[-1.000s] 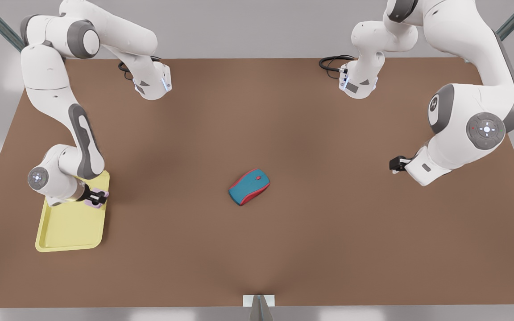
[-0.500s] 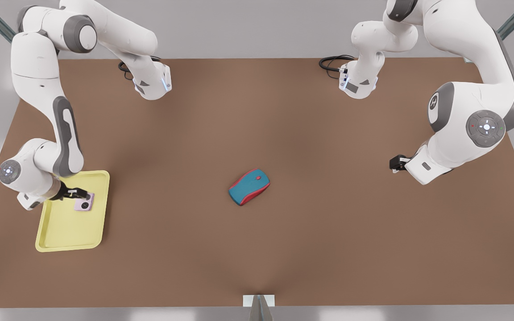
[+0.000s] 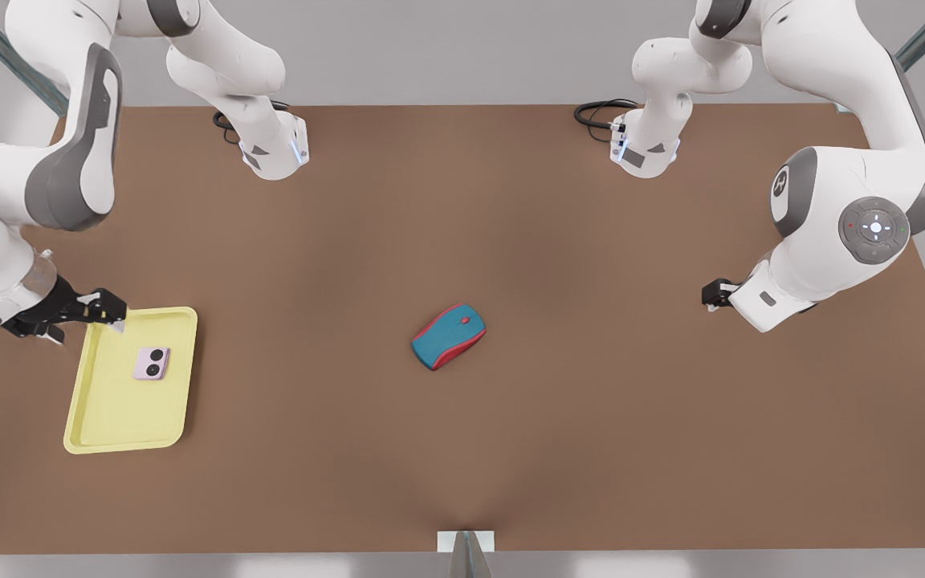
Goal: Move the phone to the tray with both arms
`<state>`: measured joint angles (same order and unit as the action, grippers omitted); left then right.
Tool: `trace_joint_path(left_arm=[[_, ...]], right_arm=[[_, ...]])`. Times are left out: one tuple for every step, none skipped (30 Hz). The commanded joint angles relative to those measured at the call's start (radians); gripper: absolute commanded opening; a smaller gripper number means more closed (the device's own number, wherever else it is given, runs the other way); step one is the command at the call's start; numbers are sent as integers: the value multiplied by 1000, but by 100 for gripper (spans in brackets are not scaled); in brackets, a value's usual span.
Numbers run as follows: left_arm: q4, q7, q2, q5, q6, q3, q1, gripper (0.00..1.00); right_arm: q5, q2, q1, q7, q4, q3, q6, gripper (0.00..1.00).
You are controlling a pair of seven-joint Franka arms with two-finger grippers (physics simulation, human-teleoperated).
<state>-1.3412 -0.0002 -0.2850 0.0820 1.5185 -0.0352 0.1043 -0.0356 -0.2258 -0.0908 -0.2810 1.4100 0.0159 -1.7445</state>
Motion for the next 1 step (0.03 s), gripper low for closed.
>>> trace_joint_path(left_arm=[[0,-1,1,1,0,0,0,100]], right_arm=[[25,2,-16,143,-29,-8,118,100]])
